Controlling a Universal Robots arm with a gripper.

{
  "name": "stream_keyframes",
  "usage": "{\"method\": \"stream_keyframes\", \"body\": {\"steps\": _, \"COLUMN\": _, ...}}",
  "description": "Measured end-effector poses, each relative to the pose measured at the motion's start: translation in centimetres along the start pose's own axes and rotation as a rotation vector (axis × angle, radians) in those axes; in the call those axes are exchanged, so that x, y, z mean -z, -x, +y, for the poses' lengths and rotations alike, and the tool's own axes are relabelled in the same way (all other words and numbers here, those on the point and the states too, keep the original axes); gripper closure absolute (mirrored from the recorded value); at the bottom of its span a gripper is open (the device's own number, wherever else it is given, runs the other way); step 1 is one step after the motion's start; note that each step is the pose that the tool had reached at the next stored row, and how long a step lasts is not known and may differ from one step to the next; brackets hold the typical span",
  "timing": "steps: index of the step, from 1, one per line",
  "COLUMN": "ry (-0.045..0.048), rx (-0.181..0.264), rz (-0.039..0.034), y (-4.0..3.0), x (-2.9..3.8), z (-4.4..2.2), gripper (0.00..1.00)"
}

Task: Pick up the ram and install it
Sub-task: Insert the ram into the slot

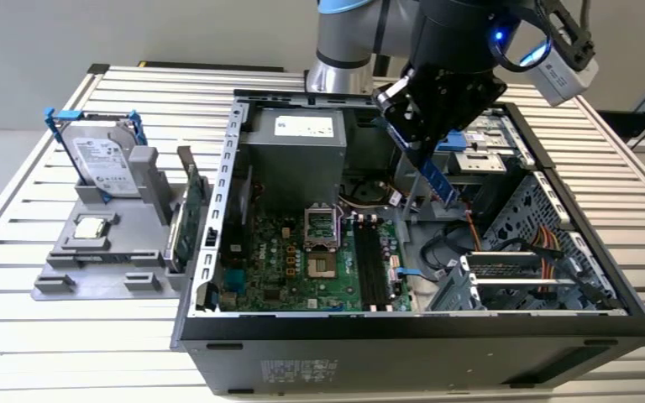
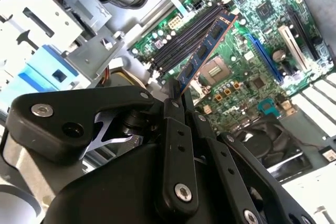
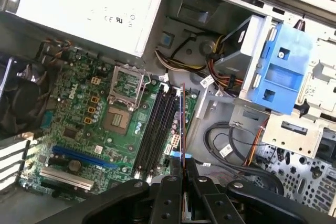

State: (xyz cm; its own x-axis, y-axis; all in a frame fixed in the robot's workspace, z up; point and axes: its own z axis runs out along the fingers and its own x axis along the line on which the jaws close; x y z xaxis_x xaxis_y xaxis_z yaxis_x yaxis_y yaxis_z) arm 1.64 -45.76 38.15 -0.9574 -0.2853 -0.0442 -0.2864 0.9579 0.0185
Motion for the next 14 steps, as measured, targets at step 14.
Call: {"method": "stream_keyframes", "body": {"steps": 14, "ry": -0.0074, "rx": -0.166, "rz": -0.0031, "y": 0.00, "x": 0.00, "z": 0.00, "gripper": 1.00}}
